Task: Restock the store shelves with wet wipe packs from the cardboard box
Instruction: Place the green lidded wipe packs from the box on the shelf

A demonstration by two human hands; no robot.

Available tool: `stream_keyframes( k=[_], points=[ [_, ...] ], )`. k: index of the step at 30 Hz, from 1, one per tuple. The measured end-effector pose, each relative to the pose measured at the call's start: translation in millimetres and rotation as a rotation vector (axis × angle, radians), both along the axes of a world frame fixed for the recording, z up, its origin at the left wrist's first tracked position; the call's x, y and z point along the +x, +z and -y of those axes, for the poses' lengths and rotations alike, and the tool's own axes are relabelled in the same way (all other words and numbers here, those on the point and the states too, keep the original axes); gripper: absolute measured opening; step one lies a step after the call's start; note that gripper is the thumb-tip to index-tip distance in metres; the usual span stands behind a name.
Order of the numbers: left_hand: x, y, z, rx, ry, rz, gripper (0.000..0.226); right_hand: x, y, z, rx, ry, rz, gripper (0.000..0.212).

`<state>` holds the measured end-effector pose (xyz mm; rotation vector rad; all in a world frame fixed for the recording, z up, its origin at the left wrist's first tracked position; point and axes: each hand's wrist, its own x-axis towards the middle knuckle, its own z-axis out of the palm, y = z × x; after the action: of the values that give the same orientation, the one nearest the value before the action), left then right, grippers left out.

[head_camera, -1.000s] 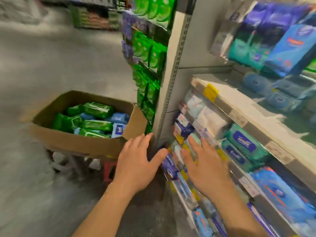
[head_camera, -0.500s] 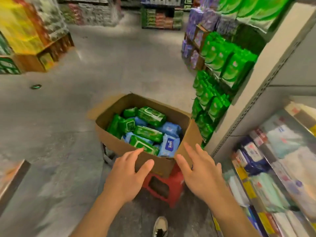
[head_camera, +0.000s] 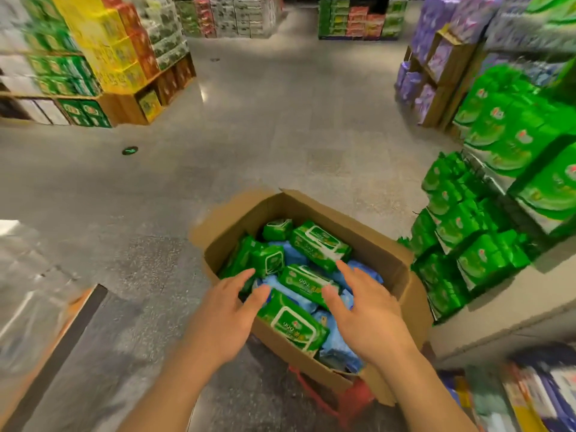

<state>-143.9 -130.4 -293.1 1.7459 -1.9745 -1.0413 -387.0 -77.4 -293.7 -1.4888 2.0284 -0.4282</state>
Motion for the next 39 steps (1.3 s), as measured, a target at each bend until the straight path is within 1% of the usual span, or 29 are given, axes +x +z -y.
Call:
stream_keyframes(
  k=[3,5,9,13,15,19,21,23,27,31,36,39],
  points=[
    [12,-12,32,0.034,0.044,-0.009,0.082,6,-9,34,0.009,0.037,-0.009,0.072],
    [20,-22,57,0.048,0.058,-0.056,0.078,12,-17,57,-0.015,0.053,-0.047,0.072],
    [30,-45,114,0.128,0.061,-0.142,0.074,26,-36,104,0.015,0.080,-0.106,0.070],
    [38,-66,169,0.211,-0.006,-0.178,0.080,45,-54,153,0.085,0.145,-0.131,0.067],
    [41,-79,194,0.251,-0.006,-0.181,0.078,55,-67,177,0.116,0.168,-0.146,0.067],
    [46,-104,230,0.289,-0.007,-0.163,0.077,71,-100,217,0.130,0.138,-0.069,0.066],
    [48,-118,242,0.299,-0.013,-0.141,0.067,74,-116,233,0.153,0.142,-0.045,0.065],
    [49,-130,251,0.316,0.005,-0.146,0.065,74,-135,250,0.200,0.160,-0.038,0.066],
    [50,-152,256,0.378,0.070,-0.231,0.058,75,-180,278,0.224,0.267,-0.106,0.070],
    [48,-172,257,0.446,0.083,-0.264,0.054,84,-229,300,0.239,0.406,-0.211,0.082],
    [54,-182,264,0.444,0.104,-0.224,0.052,96,-271,317,0.244,0.537,-0.220,0.093],
    [58,-186,268,0.474,0.125,-0.237,0.048,94,-283,319,0.178,0.550,-0.358,0.093]
  ],
)
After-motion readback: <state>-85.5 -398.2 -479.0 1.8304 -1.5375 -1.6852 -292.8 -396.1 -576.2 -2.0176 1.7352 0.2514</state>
